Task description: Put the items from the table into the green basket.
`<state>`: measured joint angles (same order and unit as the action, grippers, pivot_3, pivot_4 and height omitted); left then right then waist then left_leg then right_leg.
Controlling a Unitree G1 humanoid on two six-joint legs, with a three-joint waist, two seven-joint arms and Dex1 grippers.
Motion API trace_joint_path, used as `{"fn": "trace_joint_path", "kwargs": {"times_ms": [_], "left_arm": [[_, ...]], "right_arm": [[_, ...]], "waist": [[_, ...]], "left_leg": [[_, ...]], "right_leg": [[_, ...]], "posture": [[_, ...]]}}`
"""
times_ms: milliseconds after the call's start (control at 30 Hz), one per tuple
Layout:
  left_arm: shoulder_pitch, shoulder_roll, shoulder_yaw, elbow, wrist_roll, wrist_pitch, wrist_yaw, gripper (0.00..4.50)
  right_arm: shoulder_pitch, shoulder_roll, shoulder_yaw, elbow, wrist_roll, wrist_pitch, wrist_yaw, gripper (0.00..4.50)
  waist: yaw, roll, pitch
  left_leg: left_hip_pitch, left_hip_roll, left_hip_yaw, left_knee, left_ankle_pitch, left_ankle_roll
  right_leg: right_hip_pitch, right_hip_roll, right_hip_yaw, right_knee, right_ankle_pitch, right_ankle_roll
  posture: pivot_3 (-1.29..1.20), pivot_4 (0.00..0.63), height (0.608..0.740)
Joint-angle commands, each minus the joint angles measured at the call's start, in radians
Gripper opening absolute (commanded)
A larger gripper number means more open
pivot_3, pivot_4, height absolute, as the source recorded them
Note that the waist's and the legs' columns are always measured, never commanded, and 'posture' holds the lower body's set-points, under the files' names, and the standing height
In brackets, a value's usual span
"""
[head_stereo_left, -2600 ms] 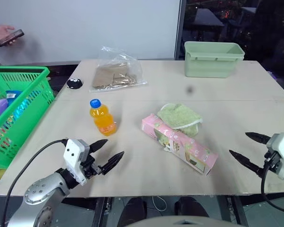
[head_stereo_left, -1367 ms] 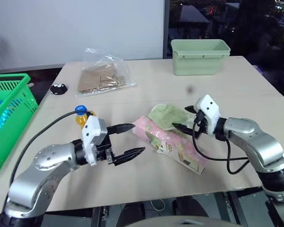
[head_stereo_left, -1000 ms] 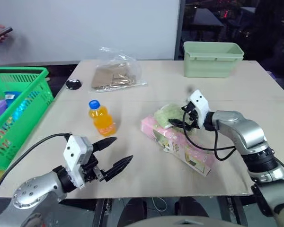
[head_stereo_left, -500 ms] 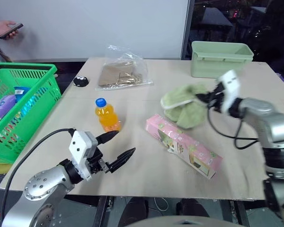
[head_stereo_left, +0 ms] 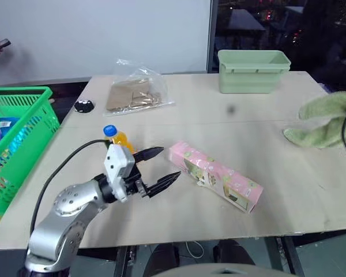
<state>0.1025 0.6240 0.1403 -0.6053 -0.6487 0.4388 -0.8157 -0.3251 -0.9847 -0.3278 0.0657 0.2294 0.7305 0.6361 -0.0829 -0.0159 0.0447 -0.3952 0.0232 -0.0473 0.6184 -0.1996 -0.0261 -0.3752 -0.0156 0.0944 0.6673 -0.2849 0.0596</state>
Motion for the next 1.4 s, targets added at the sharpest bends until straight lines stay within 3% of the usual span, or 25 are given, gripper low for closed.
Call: {"fn": "trace_joint_path", "kwargs": {"times_ms": [33,133,367,600,767,867,1067,1400], "left_arm": [[-0.043,0.022,-0.019,-0.054,-0.092,0.046,-0.036,4.50],[-0.081,0.041,-0.046,-0.078,-0.134,0.082,-0.052,4.50],[-0.104,0.038,-0.067,-0.047,-0.111,0.067,-0.055,4.50],[-0.240,0.056,-0.138,0.023,0.002,0.085,-0.013,4.50],[-0.504,0.223,-0.298,0.177,0.080,0.180,-0.243,4.50],[-0.596,0.255,-0.393,0.250,0.143,0.138,-0.369,4.50],[-0.734,0.200,-0.557,0.437,0.307,-0.043,-0.568,4.50],[-0.892,0.012,-0.751,0.804,0.703,-0.352,-0.526,4.50]], "right_arm": [[-0.004,0.033,0.066,0.142,-0.053,-0.082,-0.008,0.03],[0.006,0.018,0.082,0.227,-0.086,-0.138,-0.008,1.02],[0.122,-0.002,-0.027,0.097,-0.039,-0.163,0.028,4.47],[0.368,0.116,-0.279,-0.358,0.210,-0.231,0.186,4.47],[0.542,0.172,-0.298,-0.817,0.574,-0.065,0.220,4.47],[0.632,0.140,-0.253,-0.895,0.547,-0.038,0.217,4.47],[0.769,0.161,-0.264,-0.962,0.500,-0.099,0.230,4.47],[0.846,0.217,-0.253,-0.990,0.444,-0.169,0.200,4.47]], "waist": [[-0.014,0.001,0.000],[-0.015,0.006,0.002],[-0.012,0.008,0.001],[-0.014,0.008,0.001],[-0.031,0.007,0.001],[-0.054,0.007,0.001],[-0.100,0.003,0.002],[-0.182,0.001,0.002]], "left_leg": [[0.000,0.000,0.001,0.000,0.000,0.000],[-0.001,-0.001,0.003,0.000,-0.001,0.002],[-0.001,-0.001,0.002,0.000,-0.002,0.004],[-0.001,0.000,0.001,0.003,-0.002,0.004],[-0.003,0.000,-0.002,0.006,-0.002,0.004],[-0.003,0.000,-0.002,0.006,-0.003,0.003],[-0.005,-0.001,0.000,0.007,-0.005,0.007],[-0.005,-0.001,-0.002,0.008,-0.005,0.007]], "right_leg": [[0.000,0.000,0.001,0.000,0.001,0.001],[-0.001,-0.001,0.004,0.000,0.003,0.002],[-0.001,0.001,0.004,0.000,0.003,0.005],[0.000,0.002,0.003,0.000,0.002,0.007],[0.000,0.005,0.002,0.000,0.001,0.006],[0.001,0.004,0.002,-0.001,0.000,0.004],[0.002,0.001,0.003,-0.005,0.000,0.004],[0.003,0.002,0.003,-0.005,0.002,0.008]], "posture": [[-0.06,0.000,0.740],[-0.06,0.000,0.740],[-0.06,0.000,0.740],[-0.12,0.000,0.740],[-0.19,0.000,0.740],[-0.22,0.000,0.740],[-0.29,0.000,0.740],[-0.34,0.002,0.740]]}}
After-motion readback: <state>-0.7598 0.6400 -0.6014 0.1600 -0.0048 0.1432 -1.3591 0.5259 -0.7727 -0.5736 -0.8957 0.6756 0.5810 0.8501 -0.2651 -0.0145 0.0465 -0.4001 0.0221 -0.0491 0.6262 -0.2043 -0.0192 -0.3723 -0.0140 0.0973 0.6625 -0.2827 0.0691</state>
